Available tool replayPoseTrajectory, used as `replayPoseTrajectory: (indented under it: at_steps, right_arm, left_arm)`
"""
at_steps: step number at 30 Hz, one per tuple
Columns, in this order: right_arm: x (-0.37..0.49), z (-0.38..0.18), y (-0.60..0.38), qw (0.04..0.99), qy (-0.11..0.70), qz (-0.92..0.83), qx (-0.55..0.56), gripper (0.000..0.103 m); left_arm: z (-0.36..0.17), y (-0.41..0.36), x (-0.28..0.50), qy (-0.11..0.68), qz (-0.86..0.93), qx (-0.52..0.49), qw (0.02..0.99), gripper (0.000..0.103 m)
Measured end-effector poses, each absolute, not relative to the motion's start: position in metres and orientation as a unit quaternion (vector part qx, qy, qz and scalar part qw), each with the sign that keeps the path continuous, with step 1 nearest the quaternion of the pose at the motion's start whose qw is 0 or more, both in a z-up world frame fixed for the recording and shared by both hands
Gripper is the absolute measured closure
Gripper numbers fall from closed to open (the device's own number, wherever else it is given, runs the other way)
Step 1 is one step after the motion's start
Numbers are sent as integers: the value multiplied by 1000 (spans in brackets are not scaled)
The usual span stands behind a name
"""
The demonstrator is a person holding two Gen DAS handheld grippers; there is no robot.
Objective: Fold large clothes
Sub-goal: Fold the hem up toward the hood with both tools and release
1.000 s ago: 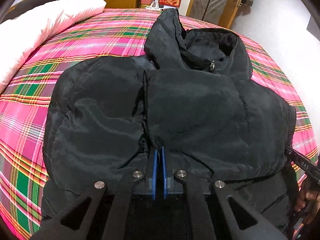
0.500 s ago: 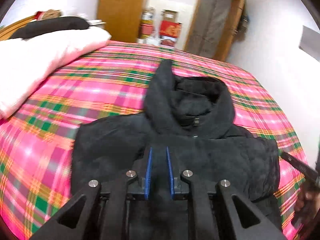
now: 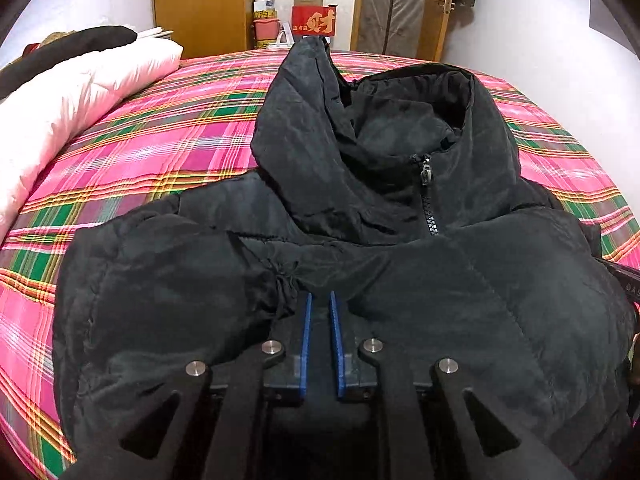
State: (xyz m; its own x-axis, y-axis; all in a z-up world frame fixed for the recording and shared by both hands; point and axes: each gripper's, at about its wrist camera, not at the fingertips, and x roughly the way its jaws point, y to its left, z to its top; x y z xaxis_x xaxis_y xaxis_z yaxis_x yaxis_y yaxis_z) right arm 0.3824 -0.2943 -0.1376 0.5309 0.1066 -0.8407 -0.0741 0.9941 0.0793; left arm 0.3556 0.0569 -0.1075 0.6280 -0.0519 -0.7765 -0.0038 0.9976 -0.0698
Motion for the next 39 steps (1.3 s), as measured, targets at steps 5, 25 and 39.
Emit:
replayPoseTrajectory:
  at_steps: [5, 25, 39]
  right_arm:
    - [355, -86, -300, 891, 447, 71, 37, 75]
    - [316, -125, -270, 868, 485, 106, 22, 75]
    - [293, -76, -268, 885, 450, 116, 33, 56]
  left_arm:
    - [-60, 68, 342, 428, -17, -54, 902, 91]
    - [-97, 80, 303, 481, -4, -72, 873, 91]
    - [-41, 88, 275, 431, -15, -111, 895, 80]
